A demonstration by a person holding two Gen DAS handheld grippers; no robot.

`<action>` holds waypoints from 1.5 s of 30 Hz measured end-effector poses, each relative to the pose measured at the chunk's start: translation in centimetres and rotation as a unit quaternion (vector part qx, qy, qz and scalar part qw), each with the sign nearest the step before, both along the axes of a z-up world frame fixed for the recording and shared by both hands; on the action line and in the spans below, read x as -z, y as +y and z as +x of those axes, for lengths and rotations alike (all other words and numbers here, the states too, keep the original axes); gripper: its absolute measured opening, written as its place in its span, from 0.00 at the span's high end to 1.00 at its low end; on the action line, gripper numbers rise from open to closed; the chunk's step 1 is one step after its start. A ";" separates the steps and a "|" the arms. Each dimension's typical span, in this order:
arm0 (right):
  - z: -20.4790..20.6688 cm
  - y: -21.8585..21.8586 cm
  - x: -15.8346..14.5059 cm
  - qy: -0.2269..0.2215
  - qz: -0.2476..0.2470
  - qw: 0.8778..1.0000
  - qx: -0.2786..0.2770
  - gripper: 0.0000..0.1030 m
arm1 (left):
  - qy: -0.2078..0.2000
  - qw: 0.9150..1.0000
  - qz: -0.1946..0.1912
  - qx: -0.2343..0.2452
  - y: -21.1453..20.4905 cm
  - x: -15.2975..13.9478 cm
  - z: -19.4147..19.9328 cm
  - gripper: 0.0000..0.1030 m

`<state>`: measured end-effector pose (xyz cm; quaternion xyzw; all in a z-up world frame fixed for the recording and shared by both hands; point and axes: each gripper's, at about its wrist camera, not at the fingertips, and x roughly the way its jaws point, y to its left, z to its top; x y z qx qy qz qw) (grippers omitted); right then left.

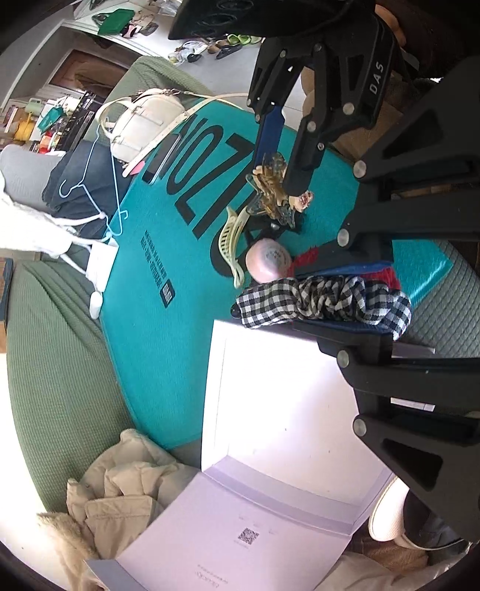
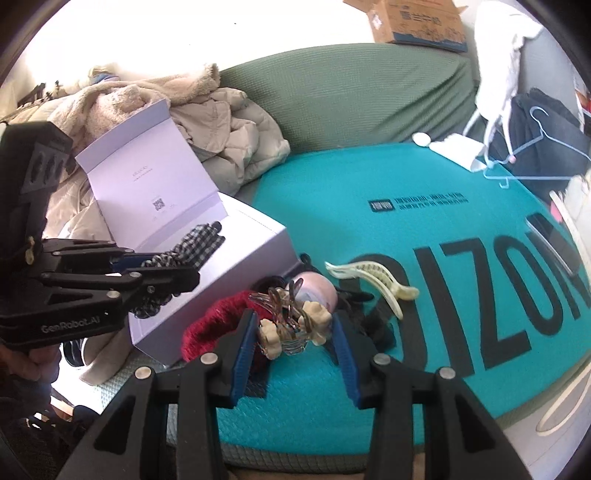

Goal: Organize objects
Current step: 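Lift the gingham scrunchie with the left tool while the right tool carries the bear clip into the white box, then open the left tool over the box while the right tool releases the bear clip beside it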

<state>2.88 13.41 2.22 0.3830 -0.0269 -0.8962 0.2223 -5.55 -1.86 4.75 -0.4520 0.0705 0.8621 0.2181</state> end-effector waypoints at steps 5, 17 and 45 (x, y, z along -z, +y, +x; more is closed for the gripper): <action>-1.0 -2.8 -1.9 0.013 0.003 0.999 -0.035 0.60 | 0.004 1.000 -0.007 -0.023 -2.8 -0.8 -1.2 0.81; -4.4 -8.9 -2.9 0.005 0.000 0.995 -0.104 0.60 | 0.012 0.999 -0.027 -0.040 -8.2 -1.2 -5.1 0.81; -14.5 -16.3 0.4 -0.014 0.041 0.986 -0.160 0.60 | -0.017 0.992 -0.085 -0.087 -13.0 5.0 -13.5 0.81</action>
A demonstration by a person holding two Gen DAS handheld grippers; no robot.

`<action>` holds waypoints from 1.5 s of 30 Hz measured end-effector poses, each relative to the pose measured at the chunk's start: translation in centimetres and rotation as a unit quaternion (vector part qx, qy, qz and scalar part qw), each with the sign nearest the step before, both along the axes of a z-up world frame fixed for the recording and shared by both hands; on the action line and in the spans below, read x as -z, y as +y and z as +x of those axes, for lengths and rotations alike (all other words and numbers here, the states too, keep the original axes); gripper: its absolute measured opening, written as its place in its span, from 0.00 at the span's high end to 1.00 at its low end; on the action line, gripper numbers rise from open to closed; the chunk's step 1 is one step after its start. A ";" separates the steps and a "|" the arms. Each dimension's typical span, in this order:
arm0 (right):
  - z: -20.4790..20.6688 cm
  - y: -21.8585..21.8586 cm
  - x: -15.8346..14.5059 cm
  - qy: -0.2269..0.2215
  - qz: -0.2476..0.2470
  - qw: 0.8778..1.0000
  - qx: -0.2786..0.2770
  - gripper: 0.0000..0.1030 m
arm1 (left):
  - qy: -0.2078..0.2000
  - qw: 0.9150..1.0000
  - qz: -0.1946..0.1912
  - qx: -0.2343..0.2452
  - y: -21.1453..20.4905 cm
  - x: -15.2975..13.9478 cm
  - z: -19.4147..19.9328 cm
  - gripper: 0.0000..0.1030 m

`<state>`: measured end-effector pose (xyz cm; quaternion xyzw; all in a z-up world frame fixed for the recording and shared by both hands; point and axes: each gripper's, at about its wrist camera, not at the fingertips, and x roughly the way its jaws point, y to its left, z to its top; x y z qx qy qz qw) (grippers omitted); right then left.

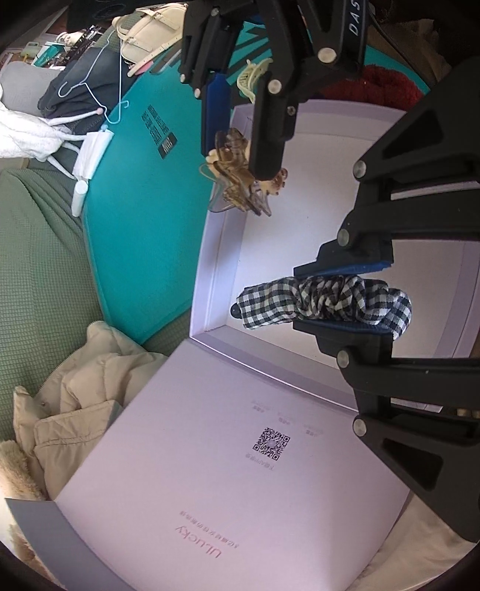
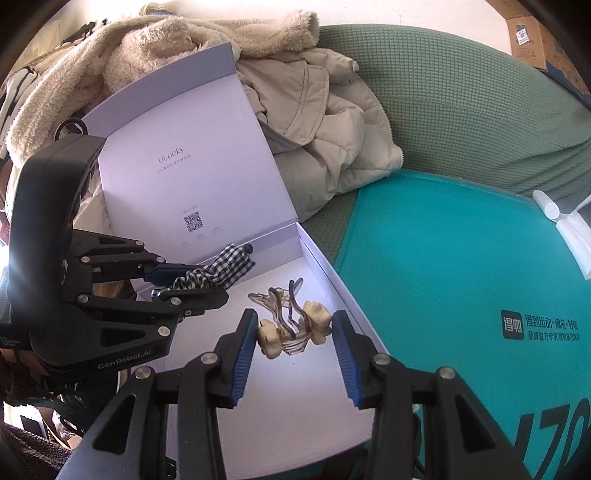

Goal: Organize objects
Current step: 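Open the left tool over the box while the right tool releases the bear clip beside it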

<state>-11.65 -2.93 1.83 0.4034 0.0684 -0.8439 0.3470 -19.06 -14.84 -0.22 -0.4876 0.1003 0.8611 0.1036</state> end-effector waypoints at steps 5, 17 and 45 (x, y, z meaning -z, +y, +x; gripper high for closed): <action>-1.2 -1.2 1.1 -0.007 0.011 1.000 -0.016 0.60 | -0.011 1.000 -0.010 -0.007 -0.1 1.5 -0.8 0.81; -3.5 -3.2 3.8 -0.038 0.048 0.998 -0.034 0.60 | -0.049 0.998 -0.030 -0.017 -0.3 5.2 -3.1 0.81; -2.9 -2.5 3.6 -0.041 0.079 0.996 -0.028 0.44 | -0.018 0.997 -0.043 -0.057 1.8 4.1 -0.4 0.46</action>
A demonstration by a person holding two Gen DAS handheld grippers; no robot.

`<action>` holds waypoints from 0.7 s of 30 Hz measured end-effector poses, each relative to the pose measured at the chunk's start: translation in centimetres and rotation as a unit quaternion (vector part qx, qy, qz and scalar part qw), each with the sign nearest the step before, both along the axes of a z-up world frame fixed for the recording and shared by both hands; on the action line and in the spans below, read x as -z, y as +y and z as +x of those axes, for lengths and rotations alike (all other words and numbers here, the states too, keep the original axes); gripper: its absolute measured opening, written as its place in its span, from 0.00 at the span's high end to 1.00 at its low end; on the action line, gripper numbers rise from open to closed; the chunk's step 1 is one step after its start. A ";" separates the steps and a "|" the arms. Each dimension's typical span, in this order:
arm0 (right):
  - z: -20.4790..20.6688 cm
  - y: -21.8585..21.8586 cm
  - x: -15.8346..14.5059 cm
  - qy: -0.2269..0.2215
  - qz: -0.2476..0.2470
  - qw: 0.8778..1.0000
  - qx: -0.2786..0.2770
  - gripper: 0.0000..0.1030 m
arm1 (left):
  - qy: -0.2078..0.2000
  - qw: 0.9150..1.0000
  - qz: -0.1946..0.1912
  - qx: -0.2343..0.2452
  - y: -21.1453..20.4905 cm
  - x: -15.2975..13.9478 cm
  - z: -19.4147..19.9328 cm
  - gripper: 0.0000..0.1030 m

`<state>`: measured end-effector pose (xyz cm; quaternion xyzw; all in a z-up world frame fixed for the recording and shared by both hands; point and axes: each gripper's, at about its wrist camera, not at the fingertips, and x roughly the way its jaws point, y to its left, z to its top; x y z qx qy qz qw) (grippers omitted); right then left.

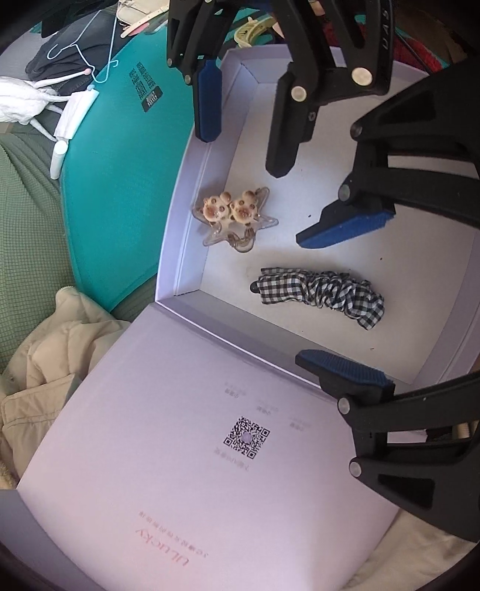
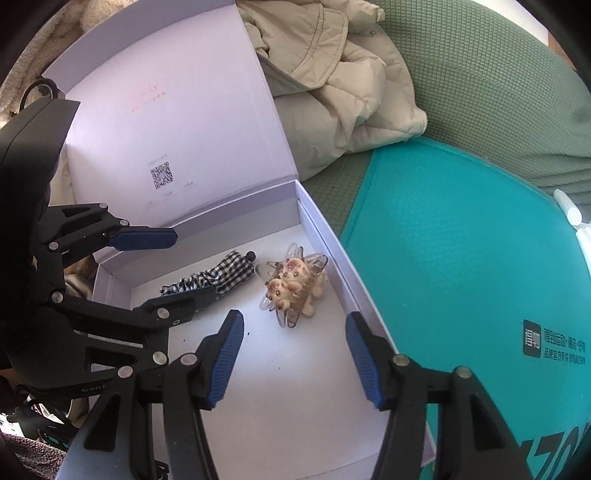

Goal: Organize objects
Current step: 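Open the left tool over the box while the right tool releases the bear clip beside it, then withdraw both tools from the box back toward the remaining items on the board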

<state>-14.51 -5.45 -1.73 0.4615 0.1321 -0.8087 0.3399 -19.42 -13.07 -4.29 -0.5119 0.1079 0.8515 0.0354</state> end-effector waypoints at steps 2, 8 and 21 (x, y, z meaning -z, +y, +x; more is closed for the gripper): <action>0.3 0.4 -0.6 0.008 0.000 1.000 0.001 0.44 | 0.006 1.000 0.001 -0.002 0.4 -0.6 0.7 0.46; 1.2 1.3 -2.7 0.030 -0.008 1.000 -0.002 0.44 | 0.028 1.000 0.005 -0.010 0.5 -2.6 1.2 0.46; 4.2 3.7 -7.1 0.081 -0.024 0.996 0.000 0.44 | 0.079 0.997 0.000 -0.016 0.6 -10.2 5.2 0.46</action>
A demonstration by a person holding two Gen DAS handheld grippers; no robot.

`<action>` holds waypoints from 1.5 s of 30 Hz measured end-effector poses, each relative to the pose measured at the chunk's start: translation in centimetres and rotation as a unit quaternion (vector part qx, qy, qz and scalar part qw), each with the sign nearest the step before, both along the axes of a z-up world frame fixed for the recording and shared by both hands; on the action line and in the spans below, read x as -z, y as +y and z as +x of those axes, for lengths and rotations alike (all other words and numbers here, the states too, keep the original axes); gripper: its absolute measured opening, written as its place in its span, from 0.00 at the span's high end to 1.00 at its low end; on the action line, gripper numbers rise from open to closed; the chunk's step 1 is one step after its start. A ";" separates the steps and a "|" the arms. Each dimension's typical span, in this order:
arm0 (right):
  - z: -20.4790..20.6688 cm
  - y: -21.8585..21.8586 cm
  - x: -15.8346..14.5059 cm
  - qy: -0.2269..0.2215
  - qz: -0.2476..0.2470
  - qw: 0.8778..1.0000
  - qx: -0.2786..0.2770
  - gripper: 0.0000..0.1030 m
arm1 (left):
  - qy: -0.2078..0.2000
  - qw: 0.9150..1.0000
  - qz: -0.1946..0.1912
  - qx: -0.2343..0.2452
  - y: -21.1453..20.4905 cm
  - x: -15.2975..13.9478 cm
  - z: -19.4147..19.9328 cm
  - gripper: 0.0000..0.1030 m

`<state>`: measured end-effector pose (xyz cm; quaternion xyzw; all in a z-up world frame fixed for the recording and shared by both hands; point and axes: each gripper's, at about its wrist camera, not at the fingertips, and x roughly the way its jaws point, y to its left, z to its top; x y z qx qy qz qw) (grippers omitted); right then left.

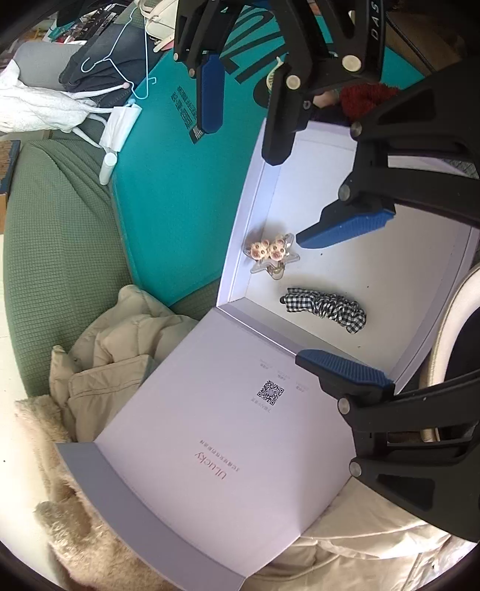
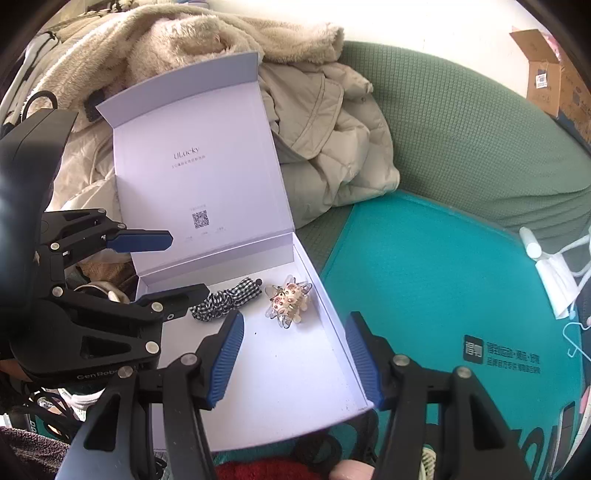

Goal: Organize objects
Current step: 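Withdraw both tools from the box back toward the remaining items on the board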

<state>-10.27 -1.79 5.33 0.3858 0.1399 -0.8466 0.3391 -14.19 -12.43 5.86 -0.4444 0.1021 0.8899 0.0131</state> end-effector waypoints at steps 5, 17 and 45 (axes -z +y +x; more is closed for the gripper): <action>1.4 1.8 -2.0 0.018 -0.008 1.000 0.004 0.44 | 0.015 1.000 0.009 -0.001 1.4 -2.3 2.6 0.46; 4.5 6.7 -5.0 0.043 -0.007 0.999 0.023 0.44 | 0.034 0.999 0.036 0.018 5.2 -5.4 8.1 0.46; 8.7 13.3 -0.8 0.019 -0.009 0.998 0.063 0.44 | -0.020 0.994 0.095 0.056 12.1 0.8 13.5 0.45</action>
